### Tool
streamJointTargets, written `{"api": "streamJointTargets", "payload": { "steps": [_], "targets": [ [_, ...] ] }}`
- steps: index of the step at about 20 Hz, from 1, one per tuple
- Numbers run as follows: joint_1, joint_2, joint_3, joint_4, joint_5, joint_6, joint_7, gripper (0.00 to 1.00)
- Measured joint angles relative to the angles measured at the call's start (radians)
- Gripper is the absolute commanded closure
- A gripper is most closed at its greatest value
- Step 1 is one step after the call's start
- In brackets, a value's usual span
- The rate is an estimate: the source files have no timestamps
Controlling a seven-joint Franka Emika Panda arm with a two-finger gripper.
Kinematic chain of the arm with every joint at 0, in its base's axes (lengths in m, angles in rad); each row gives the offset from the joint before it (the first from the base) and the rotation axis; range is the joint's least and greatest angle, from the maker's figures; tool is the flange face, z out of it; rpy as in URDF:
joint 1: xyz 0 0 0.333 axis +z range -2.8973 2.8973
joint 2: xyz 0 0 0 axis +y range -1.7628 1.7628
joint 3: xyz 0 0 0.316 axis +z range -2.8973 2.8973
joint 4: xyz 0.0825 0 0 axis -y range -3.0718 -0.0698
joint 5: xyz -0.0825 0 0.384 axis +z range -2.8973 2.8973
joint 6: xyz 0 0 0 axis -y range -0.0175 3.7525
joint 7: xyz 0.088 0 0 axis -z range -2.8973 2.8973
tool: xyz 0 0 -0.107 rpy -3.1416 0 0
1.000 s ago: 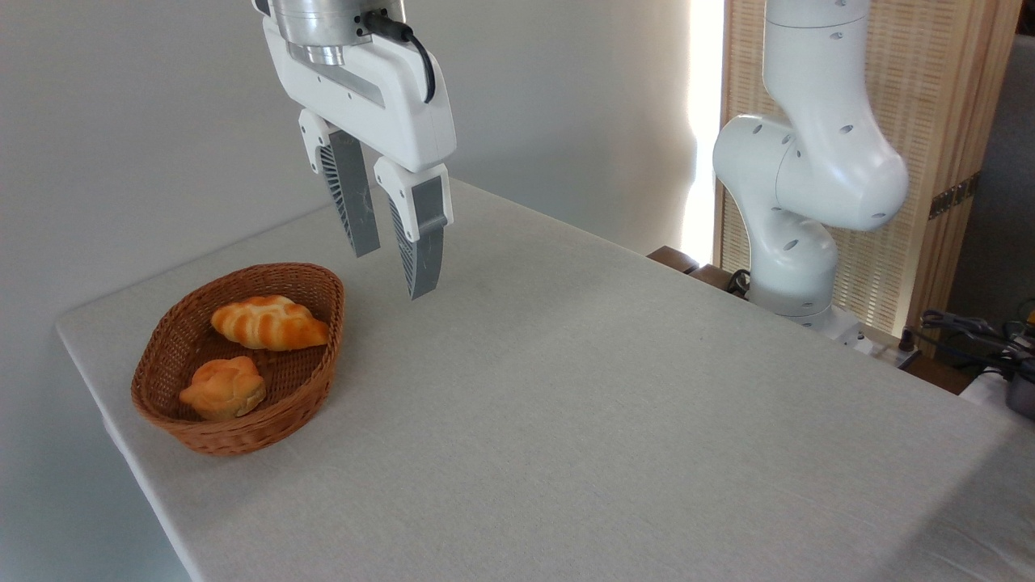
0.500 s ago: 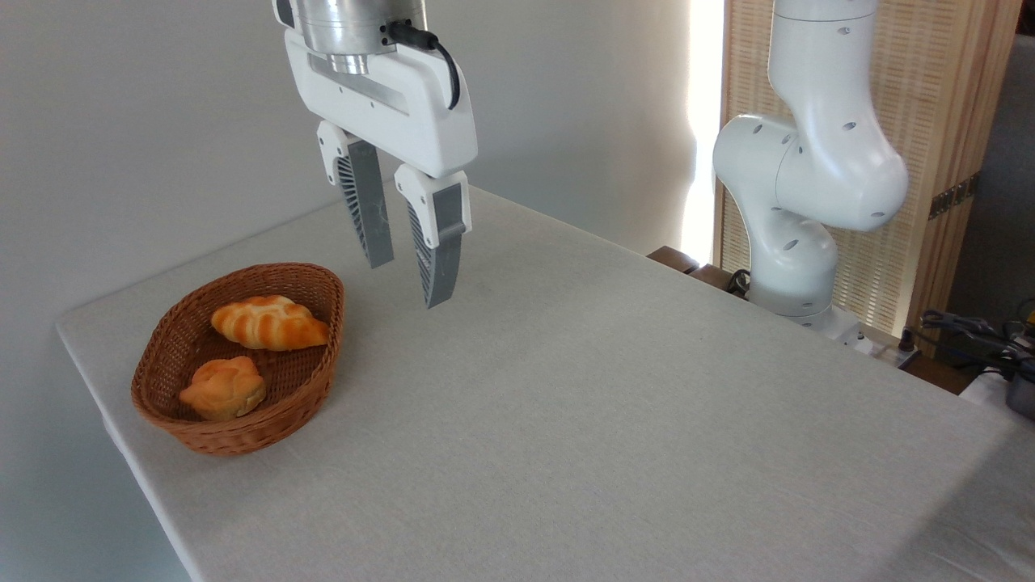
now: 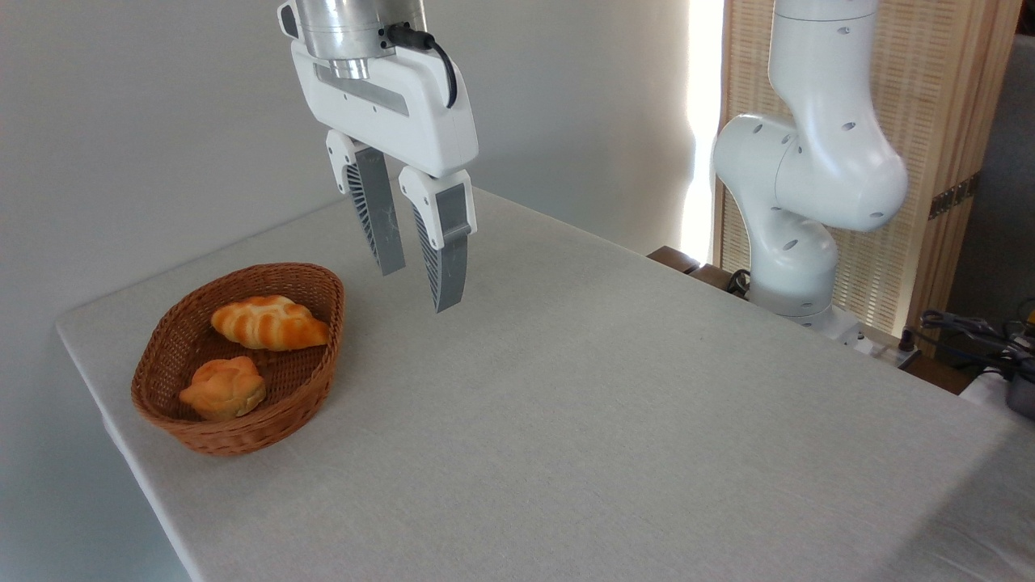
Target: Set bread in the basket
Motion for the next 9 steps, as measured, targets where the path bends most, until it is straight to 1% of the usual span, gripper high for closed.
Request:
{"api": "streamJointTargets", "payload": {
  "steps": [9],
  "targets": [
    [-0.001,0.007,0.0,0.013,0.0,-0.028,0.0,0.0]
  ]
}}
